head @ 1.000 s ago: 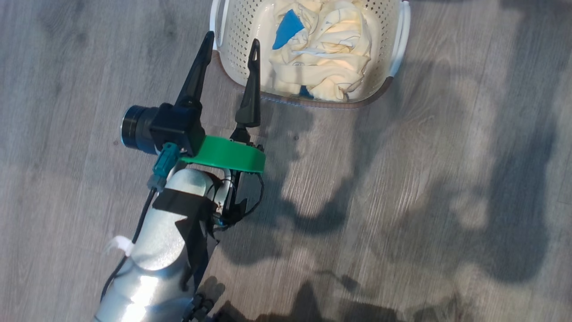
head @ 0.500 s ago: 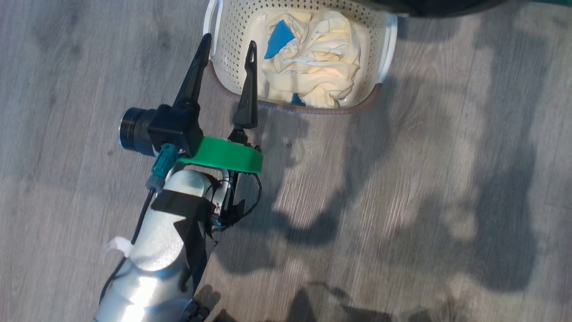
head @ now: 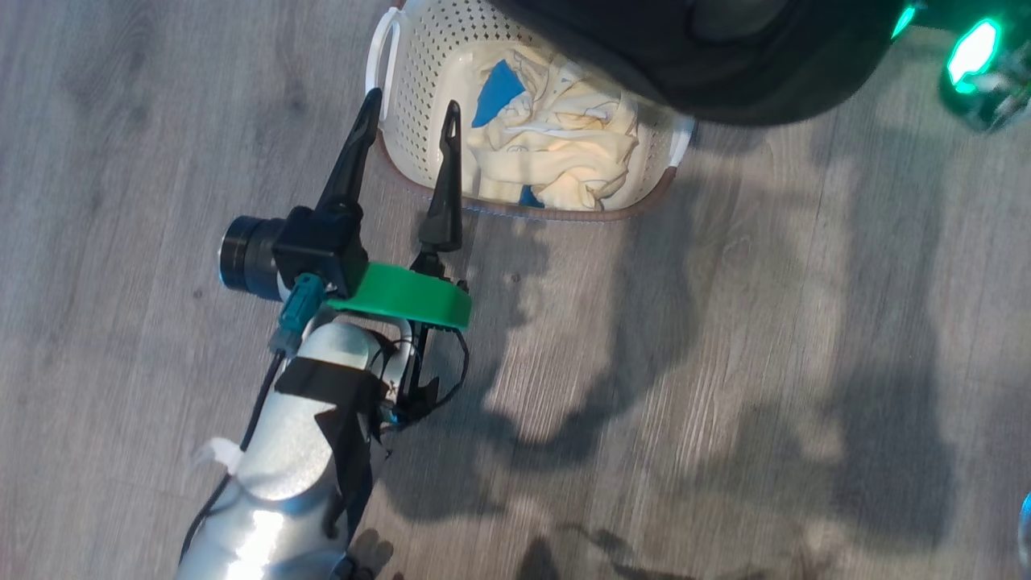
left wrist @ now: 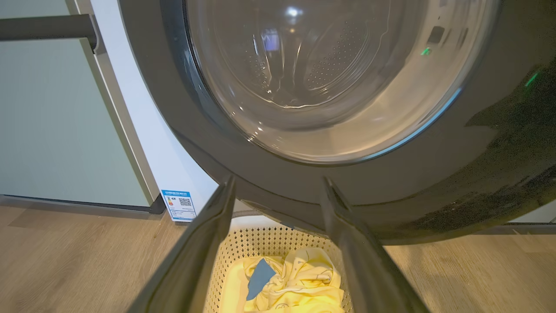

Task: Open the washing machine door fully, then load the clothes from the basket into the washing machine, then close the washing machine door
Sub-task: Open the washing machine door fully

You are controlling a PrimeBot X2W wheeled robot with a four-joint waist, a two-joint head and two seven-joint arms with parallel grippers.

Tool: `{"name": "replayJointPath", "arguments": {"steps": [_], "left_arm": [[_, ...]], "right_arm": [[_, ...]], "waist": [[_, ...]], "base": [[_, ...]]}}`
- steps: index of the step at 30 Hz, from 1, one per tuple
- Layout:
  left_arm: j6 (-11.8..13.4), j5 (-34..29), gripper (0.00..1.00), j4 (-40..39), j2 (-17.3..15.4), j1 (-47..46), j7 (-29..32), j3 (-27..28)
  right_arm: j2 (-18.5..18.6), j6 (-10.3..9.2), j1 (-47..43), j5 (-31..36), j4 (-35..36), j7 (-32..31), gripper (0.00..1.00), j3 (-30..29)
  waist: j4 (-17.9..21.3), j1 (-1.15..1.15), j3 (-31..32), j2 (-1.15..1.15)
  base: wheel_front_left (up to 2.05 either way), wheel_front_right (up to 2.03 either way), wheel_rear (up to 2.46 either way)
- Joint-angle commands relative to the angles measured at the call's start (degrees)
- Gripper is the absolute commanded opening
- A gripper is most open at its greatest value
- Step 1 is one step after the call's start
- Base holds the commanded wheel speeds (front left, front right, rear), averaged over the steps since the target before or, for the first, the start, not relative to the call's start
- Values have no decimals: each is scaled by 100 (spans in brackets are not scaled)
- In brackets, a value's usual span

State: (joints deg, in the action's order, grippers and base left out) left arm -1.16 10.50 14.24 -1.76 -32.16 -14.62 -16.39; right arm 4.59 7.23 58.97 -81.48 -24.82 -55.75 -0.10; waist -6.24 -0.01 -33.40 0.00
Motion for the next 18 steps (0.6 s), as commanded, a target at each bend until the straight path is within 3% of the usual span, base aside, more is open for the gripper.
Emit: {"name": "replayJointPath", "arguments": {"steps": [1,18], "left_arm": [[17,-3,100,-154,-111,115,-38,189],[10,12,100,-70,-111,273,-38,56]], "right_arm": [[-167,25,-85,-127,342,-73,0,140],[-170,25,-1117,-809,1355,98,0,1295]], "waist": [[-5,1,25,0],[-39,1,229,0]], "base": [[0,0,0],[0,0,0]]}}
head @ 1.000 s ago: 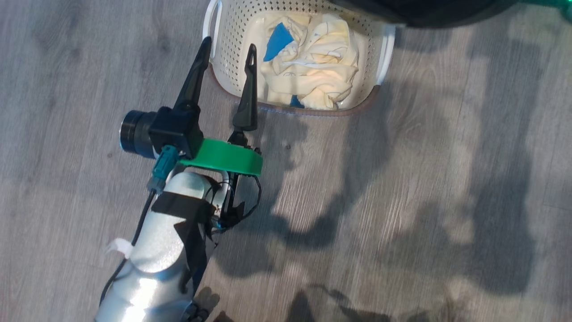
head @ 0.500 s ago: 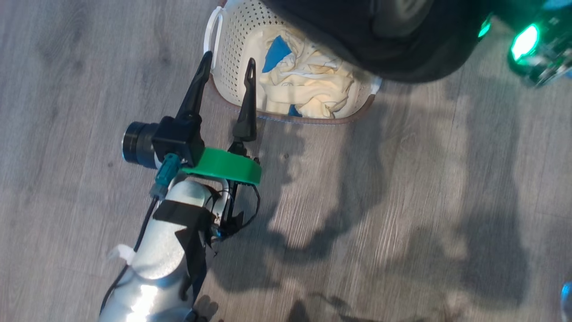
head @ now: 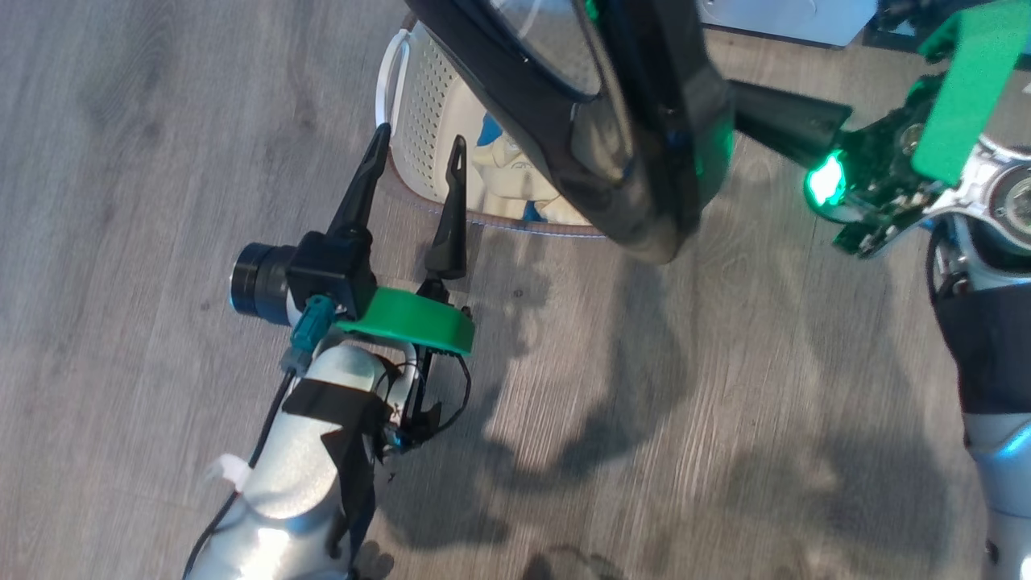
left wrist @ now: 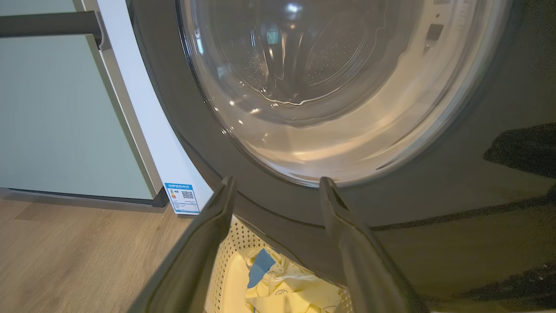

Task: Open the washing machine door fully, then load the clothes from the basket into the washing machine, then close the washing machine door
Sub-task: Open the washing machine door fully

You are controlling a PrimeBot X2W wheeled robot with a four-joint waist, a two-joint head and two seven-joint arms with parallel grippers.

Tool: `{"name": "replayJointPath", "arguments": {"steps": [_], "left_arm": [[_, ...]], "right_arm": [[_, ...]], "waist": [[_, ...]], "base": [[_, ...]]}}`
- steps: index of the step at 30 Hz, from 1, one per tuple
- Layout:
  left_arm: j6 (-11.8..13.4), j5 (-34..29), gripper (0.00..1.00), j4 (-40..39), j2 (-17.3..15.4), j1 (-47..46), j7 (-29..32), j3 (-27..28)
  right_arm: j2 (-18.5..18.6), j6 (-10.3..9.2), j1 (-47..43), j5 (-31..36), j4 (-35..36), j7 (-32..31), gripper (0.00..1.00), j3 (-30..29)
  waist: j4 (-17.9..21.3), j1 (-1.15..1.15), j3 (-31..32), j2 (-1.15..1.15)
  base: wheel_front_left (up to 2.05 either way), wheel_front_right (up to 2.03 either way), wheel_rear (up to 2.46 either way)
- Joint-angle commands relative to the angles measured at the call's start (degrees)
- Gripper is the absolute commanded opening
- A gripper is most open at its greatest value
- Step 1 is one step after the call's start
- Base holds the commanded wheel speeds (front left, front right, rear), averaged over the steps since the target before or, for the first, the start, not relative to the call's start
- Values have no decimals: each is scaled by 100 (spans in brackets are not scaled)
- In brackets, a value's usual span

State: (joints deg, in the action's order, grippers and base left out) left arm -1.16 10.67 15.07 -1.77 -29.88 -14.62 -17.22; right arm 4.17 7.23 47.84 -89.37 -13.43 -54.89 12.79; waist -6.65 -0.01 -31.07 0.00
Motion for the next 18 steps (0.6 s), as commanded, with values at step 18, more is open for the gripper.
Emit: {"name": "replayJointPath", "arguments": {"steps": [18], "left_arm": [[37,63,100,-89,-110,78,-38,87]], "right_arm": [[-129,25,-189,-167,134,1585,0,-34]], "waist": [[-28,1,172,0]], "base": [[0,0,0]]}}
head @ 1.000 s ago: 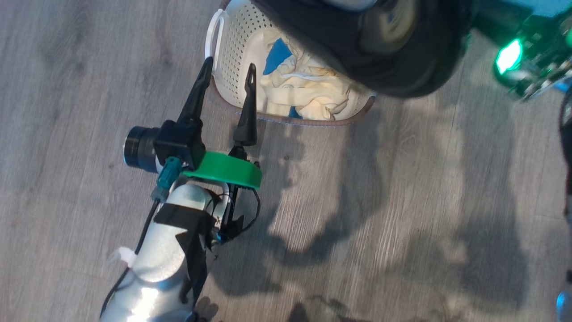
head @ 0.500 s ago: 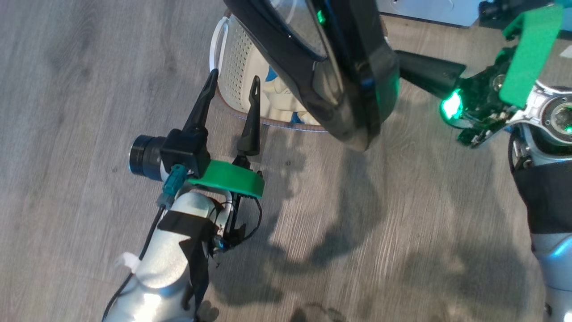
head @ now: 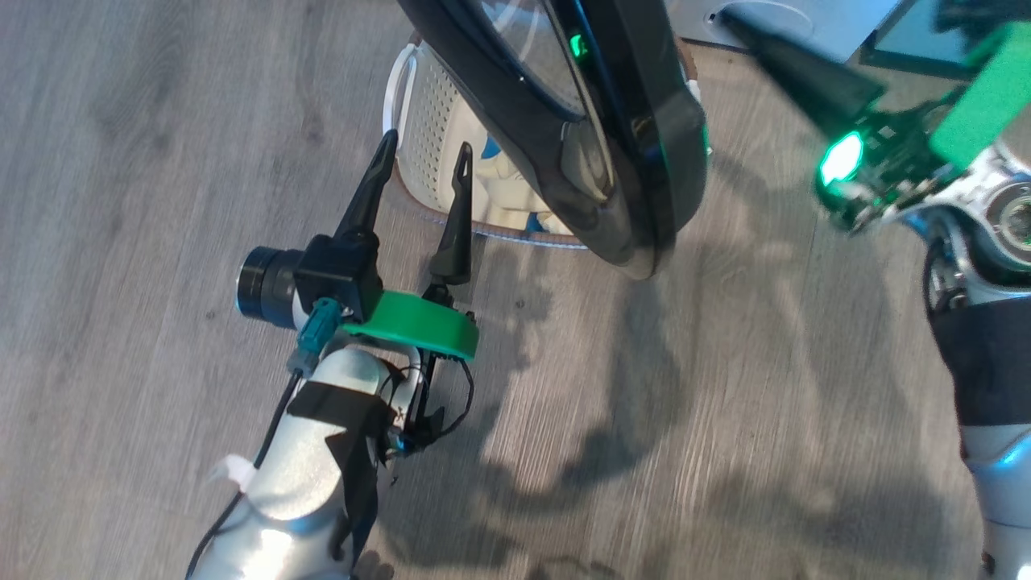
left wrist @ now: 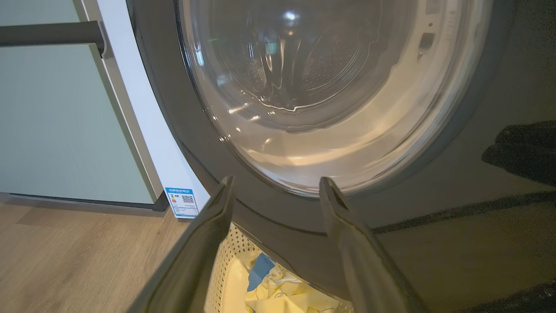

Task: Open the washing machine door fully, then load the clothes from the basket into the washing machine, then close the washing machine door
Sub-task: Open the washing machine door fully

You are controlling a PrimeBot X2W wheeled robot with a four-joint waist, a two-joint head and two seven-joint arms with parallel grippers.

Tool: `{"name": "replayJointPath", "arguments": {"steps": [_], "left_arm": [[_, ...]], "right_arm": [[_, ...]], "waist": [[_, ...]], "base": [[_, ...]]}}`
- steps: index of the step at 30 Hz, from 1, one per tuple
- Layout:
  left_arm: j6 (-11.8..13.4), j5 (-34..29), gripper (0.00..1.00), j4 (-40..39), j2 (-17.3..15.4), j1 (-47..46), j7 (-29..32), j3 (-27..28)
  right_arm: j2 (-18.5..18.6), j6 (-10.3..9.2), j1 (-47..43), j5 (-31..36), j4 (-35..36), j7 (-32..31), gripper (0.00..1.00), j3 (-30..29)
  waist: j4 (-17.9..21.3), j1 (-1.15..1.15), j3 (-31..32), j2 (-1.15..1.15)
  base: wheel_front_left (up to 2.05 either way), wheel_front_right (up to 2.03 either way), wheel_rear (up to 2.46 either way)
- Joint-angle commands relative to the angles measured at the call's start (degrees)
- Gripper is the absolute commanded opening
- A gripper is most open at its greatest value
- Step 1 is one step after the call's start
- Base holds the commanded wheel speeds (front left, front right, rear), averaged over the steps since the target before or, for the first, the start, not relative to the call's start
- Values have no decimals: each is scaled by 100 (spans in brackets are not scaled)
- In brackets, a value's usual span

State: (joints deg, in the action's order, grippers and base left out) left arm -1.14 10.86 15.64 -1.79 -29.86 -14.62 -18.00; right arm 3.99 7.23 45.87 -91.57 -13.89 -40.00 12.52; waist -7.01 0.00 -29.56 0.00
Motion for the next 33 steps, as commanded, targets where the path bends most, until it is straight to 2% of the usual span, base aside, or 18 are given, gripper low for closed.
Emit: {"name": "replayJointPath", "arguments": {"steps": [1,2,5,6,7,8,12,16,22,25,28,33], "left_arm": [[35,47,100,-140,-109,86,-38,170],[40,47,100,-130,-109,109,-38,184],[40,43,100,-108,-109,142,-38,216],[35,37,100,-101,-109,154,-38,229],[31,28,100,-92,-109,166,-38,245],[25,17,100,-83,-109,177,-38,263],[-10,-26,100,-27,-109,240,-38,344],[-44,-62,100,30,-109,338,-38,438],[-89,-125,100,122,-109,515,-38,559],[-115,-148,100,182,-109,610,-38,616],[-135,-161,100,231,-109,718,-38,658],[-176,-169,100,296,-110,926,-38,751]], "right_arm": [[-111,25,4,80,160,338,0,-91],[-111,25,-9,165,96,874,0,-272],[-111,25,-49,492,-16,1673,0,-526],[-107,25,-71,638,-39,1930,8,-616],[-99,25,-97,780,-42,2137,72,-677],[-91,25,-136,905,-36,2324,100,-735],[-22,25,-370,1403,-32,3092,100,-962],[145,25,-699,2188,6,3882,100,-960],[582,25,-1263,3745,-43,5057,100,-621],[742,25,-1527,4608,-94,5374,100,-495],[715,25,-1820,5409,-70,5478,100,-568],[385,25,-2429,6549,351,5496,100,-958]], "waist": [[16,0,42,0],[41,0,91,0],[94,0,168,0],[113,0,195,0],[136,0,221,0],[157,0,247,0],[252,0,397,0],[356,0,577,0],[510,0,876,0],[594,0,1049,0],[664,0,1233,0],[761,0,1552,0]], "base": [[0,0,0],[0,0,0],[0,0,0],[0,0,0],[0,0,0],[0,0,0],[0,0,0],[0,0,0],[0,0,0],[0,0,0],[0,0,0],[0,0,0]]}}
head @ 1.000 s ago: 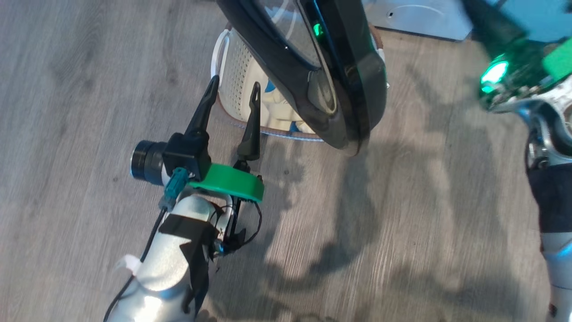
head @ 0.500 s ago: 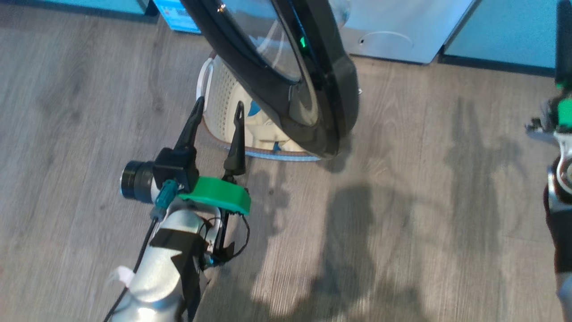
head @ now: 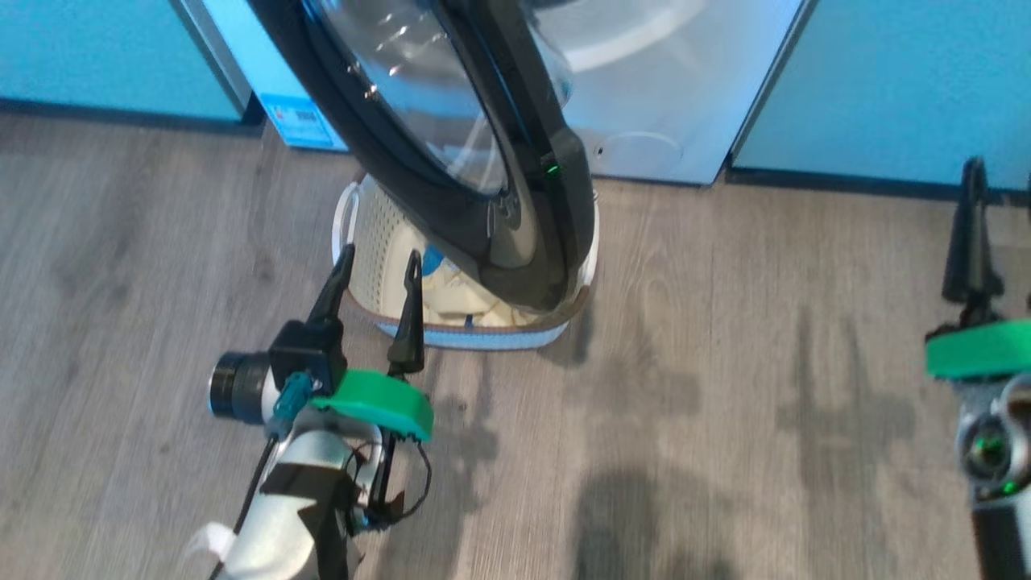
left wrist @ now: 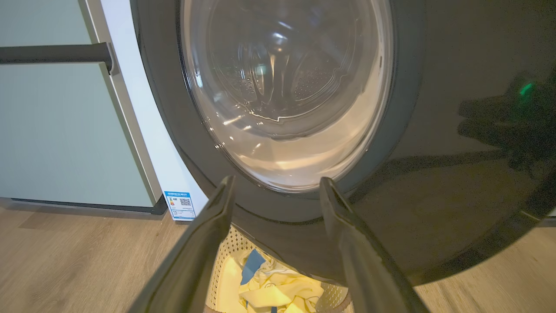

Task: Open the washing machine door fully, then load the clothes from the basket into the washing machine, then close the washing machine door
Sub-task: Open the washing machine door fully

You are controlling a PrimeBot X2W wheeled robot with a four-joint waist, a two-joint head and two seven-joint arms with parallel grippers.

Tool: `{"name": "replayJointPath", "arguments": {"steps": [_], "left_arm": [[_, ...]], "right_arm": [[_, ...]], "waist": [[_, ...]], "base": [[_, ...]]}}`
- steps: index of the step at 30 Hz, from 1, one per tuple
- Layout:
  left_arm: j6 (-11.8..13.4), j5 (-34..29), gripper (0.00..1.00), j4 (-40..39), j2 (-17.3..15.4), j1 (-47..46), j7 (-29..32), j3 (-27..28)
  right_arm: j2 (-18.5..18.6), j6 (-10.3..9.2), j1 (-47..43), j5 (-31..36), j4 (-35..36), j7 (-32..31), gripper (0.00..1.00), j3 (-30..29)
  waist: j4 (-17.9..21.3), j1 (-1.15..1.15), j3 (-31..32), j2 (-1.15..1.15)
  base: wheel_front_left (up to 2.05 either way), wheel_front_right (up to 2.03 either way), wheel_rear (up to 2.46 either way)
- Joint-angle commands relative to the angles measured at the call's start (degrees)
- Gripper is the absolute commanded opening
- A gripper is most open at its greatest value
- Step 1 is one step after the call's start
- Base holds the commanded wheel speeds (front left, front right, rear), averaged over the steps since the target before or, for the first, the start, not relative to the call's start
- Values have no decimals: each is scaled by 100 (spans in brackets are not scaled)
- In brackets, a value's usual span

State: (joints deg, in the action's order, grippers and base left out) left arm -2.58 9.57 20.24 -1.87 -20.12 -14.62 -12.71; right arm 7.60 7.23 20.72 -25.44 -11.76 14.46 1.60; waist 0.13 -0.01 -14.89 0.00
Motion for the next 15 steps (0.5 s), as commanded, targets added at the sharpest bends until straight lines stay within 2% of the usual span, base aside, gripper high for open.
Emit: {"name": "replayJointPath", "arguments": {"steps": [1,6,15], "left_arm": [[-38,-36,100,-157,-101,1,-38,236],[-58,10,100,-124,-101,263,-38,286],[-36,88,100,-92,-101,603,-38,261]], "right_arm": [[-37,25,-65,116,223,51,100,69],[-258,25,-781,848,520,52,100,-149],[-438,25,-1735,1469,858,53,100,-263]], "waist": [[62,1,143,0],[114,1,478,0],[167,1,817,0]], "base": [[0,0,0],[0,0,0],[0,0,0]]}}
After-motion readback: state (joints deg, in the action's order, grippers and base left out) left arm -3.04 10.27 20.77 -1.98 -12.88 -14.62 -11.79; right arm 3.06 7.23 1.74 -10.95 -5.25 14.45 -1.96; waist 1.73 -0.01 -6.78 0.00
